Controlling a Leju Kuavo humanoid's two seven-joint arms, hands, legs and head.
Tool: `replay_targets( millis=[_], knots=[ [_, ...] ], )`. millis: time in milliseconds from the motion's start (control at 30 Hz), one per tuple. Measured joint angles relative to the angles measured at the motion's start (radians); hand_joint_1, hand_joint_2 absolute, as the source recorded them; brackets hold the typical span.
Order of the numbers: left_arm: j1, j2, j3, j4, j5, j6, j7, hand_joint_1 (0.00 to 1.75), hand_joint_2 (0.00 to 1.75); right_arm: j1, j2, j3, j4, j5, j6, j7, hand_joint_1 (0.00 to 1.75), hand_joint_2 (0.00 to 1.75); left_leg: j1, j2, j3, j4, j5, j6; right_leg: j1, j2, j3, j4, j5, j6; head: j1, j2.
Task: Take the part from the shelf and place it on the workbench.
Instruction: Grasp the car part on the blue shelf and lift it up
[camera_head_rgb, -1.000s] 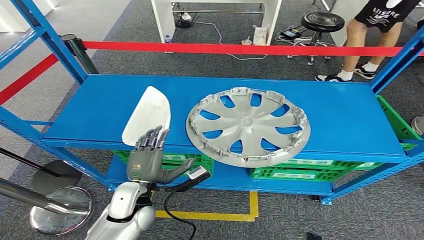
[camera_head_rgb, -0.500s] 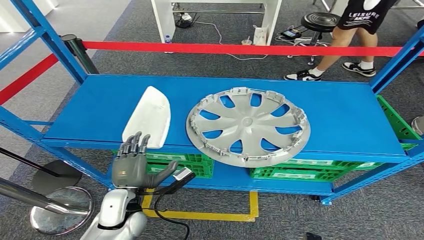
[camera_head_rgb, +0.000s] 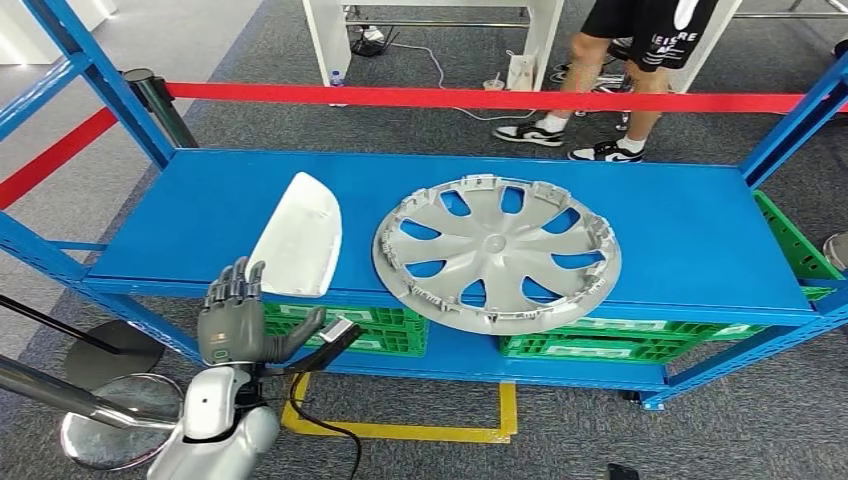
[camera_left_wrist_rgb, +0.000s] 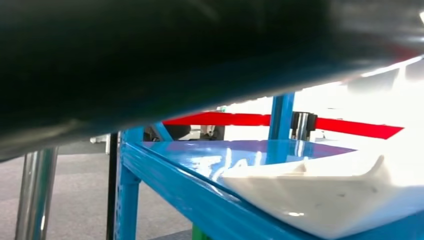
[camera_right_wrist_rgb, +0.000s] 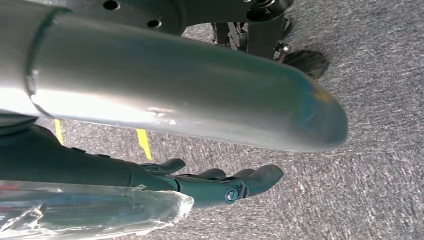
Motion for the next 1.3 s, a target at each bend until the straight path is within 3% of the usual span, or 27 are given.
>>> replay_targets(
  millis=[567, 1133, 1267, 1300],
  knots=[
    [-0.265, -0.011, 0.062, 0.334, -0.010, 0.009, 0.020, 0.00, 0.00, -0.002, -0.004, 0.024, 0.000, 0.076, 0.039, 0.002, 0.00, 0.00, 0.000, 0.000, 0.000, 0.000, 0.000, 0.000, 0.000, 0.000, 0.000, 0.000, 0.000, 0.000, 0.000, 0.000],
    [-0.304, -0.023, 0.084, 0.456, 0.006, 0.022, 0.008, 0.00, 0.00, -0.003, -0.006, 0.035, 0.000, 0.084, 0.040, 0.001, 0.00, 0.00, 0.000, 0.000, 0.000, 0.000, 0.000, 0.000, 0.000, 0.000, 0.000, 0.000, 0.000, 0.000, 0.000, 0.000],
    [-0.307, -0.023, 0.086, 0.466, 0.016, 0.027, 0.000, 0.00, 1.75, -0.003, -0.006, 0.037, 0.000, 0.087, 0.041, 0.001, 0.00, 0.00, 0.000, 0.000, 0.000, 0.000, 0.000, 0.000, 0.000, 0.000, 0.000, 0.000, 0.000, 0.000, 0.000, 0.000],
    [-0.308, -0.024, 0.086, 0.471, 0.023, 0.032, -0.006, 0.00, 1.75, -0.003, -0.006, 0.037, 0.000, 0.089, 0.041, 0.001, 0.00, 0.00, 0.000, 0.000, 0.000, 0.000, 0.000, 0.000, 0.000, 0.000, 0.000, 0.000, 0.000, 0.000, 0.000, 0.000]
  ],
)
